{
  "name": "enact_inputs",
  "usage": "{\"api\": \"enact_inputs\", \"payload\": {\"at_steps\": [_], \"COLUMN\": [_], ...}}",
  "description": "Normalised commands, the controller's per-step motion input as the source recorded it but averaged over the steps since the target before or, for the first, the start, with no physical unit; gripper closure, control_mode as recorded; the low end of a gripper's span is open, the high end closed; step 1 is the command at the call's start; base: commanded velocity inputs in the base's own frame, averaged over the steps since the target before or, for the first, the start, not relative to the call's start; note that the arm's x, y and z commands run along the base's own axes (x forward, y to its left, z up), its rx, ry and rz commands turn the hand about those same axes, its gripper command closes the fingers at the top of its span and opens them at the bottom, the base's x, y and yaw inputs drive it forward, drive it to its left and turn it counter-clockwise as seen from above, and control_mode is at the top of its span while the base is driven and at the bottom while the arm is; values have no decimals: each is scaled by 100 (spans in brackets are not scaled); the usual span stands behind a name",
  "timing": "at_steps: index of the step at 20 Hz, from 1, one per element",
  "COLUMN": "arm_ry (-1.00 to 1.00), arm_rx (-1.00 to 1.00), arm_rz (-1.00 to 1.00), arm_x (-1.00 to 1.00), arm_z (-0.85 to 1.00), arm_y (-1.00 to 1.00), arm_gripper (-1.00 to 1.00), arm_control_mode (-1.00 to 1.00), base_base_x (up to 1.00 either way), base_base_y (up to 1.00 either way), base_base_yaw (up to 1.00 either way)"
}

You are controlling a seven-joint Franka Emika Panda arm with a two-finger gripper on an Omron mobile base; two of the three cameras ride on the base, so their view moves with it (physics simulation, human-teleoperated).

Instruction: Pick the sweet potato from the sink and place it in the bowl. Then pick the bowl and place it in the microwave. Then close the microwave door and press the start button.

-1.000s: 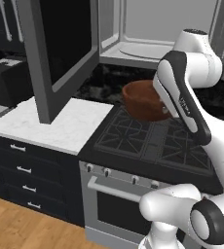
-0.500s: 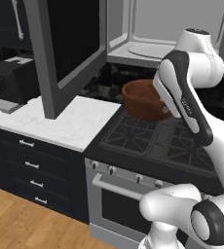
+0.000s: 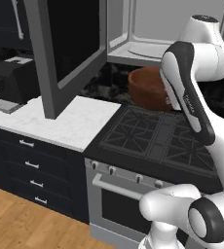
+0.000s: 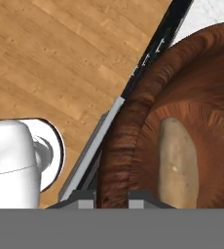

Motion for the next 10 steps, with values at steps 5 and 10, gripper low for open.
{"api": "enact_inputs", "payload": {"at_steps": [5, 10], "arm_ry": [-25, -30], "arm_rx": [0, 0], "arm_rz": [-24, -13], "arm_x": [0, 0], "arm_z": [35, 32], "arm_y": [-2, -5], "arm_gripper": [100, 100], "arm_control_mode": [-100, -100], "base_base_x": [0, 0], "base_base_y": [0, 0], "base_base_yaw": [0, 0]}}
